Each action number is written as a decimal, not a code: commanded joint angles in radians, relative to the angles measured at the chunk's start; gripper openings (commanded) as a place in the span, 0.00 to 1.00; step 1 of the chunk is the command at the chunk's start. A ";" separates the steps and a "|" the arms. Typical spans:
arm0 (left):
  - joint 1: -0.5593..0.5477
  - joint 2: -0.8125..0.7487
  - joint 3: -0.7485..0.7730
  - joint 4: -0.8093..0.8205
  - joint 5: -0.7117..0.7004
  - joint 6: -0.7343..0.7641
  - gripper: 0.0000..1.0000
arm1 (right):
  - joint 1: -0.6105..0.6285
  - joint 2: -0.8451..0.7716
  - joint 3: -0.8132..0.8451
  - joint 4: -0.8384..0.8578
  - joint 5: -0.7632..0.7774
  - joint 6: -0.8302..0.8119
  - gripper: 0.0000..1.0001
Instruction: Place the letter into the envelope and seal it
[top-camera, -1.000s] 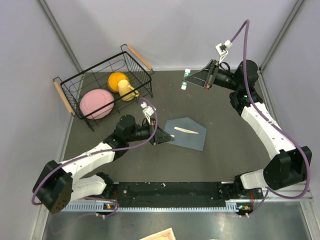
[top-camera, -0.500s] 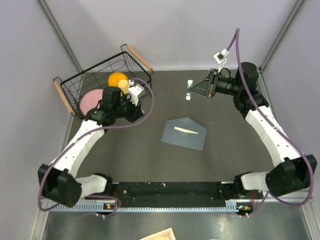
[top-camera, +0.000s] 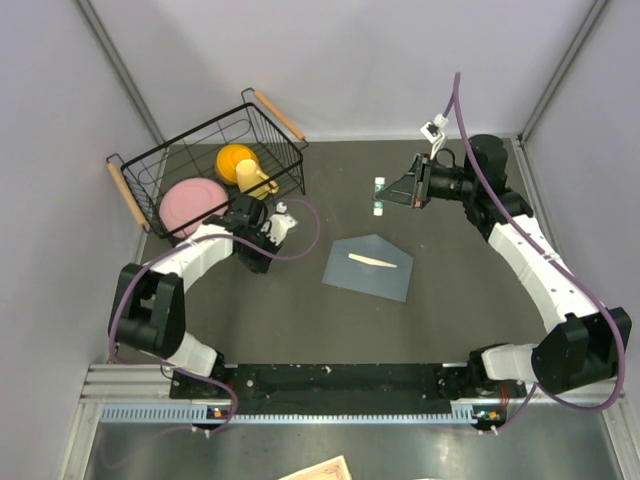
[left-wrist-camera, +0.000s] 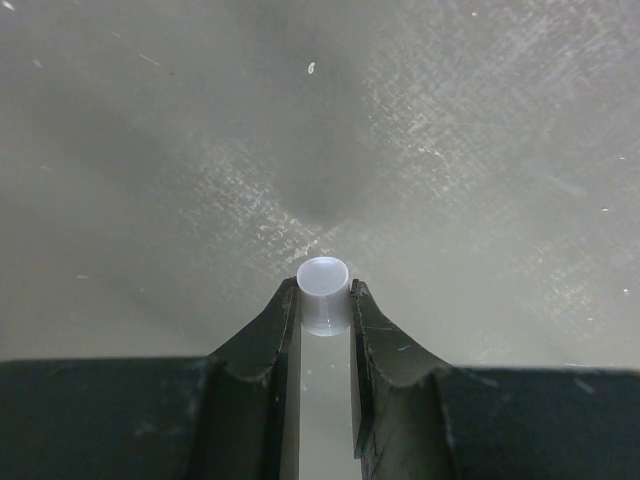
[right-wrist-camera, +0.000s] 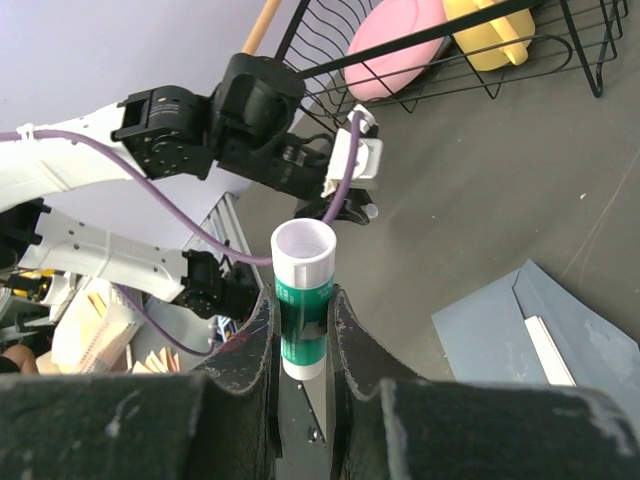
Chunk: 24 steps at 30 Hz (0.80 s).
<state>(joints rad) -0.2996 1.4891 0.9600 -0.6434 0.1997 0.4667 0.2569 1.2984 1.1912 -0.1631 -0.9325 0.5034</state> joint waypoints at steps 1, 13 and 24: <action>0.007 0.056 0.028 0.037 0.024 0.010 0.00 | -0.007 -0.007 -0.002 0.007 -0.009 -0.035 0.00; 0.007 0.146 0.008 0.082 0.038 -0.049 0.16 | -0.007 0.002 0.001 -0.003 -0.020 -0.045 0.00; 0.007 0.146 -0.007 0.083 0.041 -0.051 0.47 | -0.007 0.012 0.013 -0.015 -0.017 -0.051 0.00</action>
<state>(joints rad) -0.2989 1.6371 0.9558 -0.5793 0.2207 0.4194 0.2569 1.3067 1.1843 -0.1894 -0.9375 0.4717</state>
